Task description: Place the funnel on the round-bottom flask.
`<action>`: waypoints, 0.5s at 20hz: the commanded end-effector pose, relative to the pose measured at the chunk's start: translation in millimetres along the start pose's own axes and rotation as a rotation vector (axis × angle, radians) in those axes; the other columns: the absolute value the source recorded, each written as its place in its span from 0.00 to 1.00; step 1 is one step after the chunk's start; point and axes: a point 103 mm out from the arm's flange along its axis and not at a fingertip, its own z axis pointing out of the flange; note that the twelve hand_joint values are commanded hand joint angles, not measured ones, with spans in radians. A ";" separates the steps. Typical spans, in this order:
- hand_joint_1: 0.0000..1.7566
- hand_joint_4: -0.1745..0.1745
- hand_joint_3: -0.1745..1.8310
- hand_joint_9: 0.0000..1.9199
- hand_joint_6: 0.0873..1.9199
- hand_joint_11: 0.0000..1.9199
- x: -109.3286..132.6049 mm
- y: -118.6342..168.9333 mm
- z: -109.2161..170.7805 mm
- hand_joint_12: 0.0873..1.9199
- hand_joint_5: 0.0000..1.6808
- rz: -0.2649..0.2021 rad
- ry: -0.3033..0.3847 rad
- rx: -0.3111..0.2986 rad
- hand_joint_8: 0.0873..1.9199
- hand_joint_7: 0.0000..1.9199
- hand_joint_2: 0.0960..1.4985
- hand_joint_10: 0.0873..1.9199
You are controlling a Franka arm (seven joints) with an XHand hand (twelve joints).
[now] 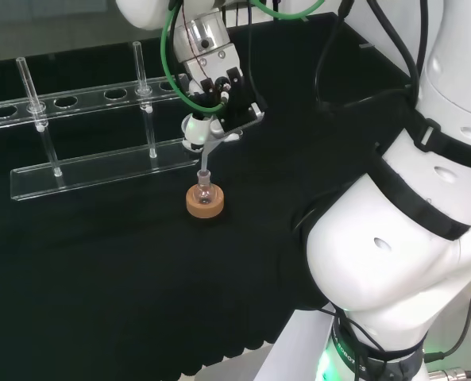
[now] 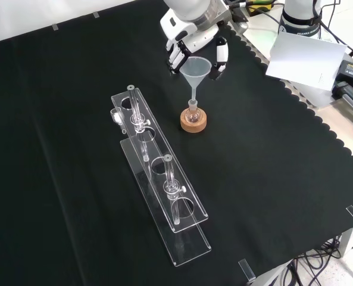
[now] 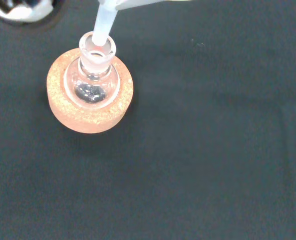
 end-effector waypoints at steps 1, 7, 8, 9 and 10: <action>0.46 0.31 0.43 0.50 0.36 0.33 3.4 1.3 -0.3 0.63 0.33 -0.006 -0.002 0.002 0.36 0.34 0.46 0.22; 0.46 0.31 0.43 0.50 0.36 0.33 6.1 6.5 2.3 0.63 0.34 -0.008 -0.007 0.015 0.36 0.33 0.46 0.22; 0.46 0.31 0.43 0.50 0.36 0.33 6.6 7.7 2.9 0.63 0.34 -0.008 -0.013 0.017 0.36 0.33 0.46 0.22; 0.46 0.31 0.43 0.50 0.36 0.33 6.8 8.8 3.6 0.63 0.34 -0.007 -0.014 0.020 0.36 0.33 0.46 0.22; 0.46 0.31 0.43 0.50 0.36 0.33 6.9 9.9 4.3 0.63 0.34 -0.007 -0.012 0.024 0.36 0.33 0.46 0.22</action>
